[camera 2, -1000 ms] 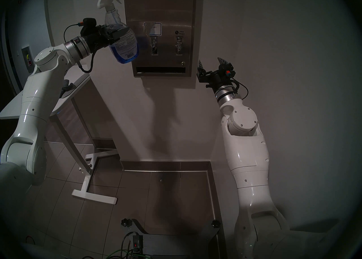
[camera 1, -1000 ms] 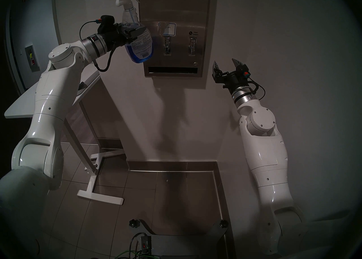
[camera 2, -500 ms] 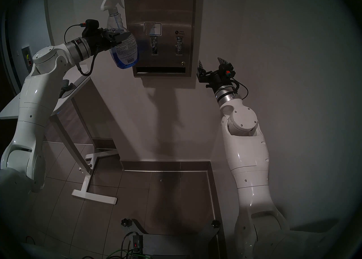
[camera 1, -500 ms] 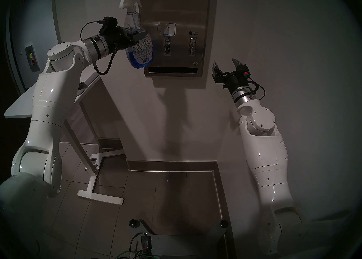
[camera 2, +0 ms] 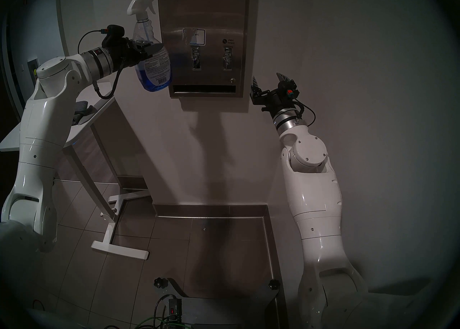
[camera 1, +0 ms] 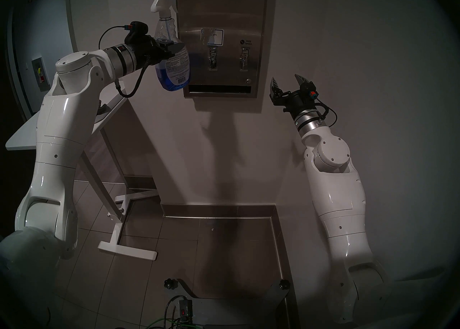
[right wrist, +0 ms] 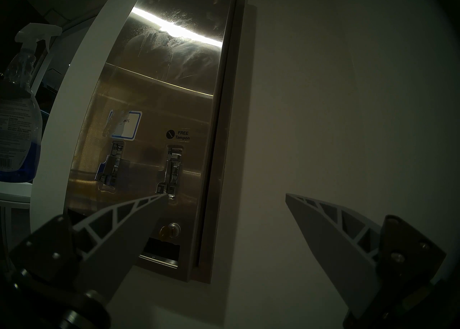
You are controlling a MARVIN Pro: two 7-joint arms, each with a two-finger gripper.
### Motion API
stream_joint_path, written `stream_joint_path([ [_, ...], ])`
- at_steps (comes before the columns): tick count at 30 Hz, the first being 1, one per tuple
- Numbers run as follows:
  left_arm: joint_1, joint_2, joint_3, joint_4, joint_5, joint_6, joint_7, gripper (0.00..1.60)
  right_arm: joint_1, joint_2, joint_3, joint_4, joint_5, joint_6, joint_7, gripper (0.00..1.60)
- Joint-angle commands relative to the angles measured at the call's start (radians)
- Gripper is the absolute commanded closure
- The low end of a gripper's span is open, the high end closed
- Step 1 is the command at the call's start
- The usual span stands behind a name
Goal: Pick up the cleaner bottle and spray the cleaner onto the surface
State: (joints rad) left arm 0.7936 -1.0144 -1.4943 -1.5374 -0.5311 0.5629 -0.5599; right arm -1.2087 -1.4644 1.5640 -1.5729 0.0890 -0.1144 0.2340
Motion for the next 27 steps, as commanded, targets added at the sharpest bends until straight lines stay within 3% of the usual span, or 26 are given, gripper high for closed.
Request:
stream_joint_path([
  [1,0.003,-0.035,-0.003,-0.116,0.0,0.046,0.063,1.6,0.032,-0.003,-0.001,-0.034,0.002,-0.01,0.001,0.0],
  [9,0.02,-0.082,0.023,-0.193,0.012,0.111,0.149,1.6,0.032,-0.003,-0.001,-0.033,0.002,-0.01,0.001,0.0],
  [10,0.033,-0.082,0.022,-0.234,0.02,0.124,0.172,1.6,0.032,-0.003,-0.001,-0.033,0.002,-0.01,0.001,0.0],
  [20,0.037,-0.133,0.046,-0.32,0.103,0.178,0.348,1.6,0.032,-0.003,-0.001,-0.033,0.002,-0.01,0.001,0.0],
  [27,0.067,-0.221,0.056,-0.391,0.152,0.23,0.475,1.6,0.032,-0.003,-0.001,-0.034,0.002,-0.01,0.002,0.0],
])
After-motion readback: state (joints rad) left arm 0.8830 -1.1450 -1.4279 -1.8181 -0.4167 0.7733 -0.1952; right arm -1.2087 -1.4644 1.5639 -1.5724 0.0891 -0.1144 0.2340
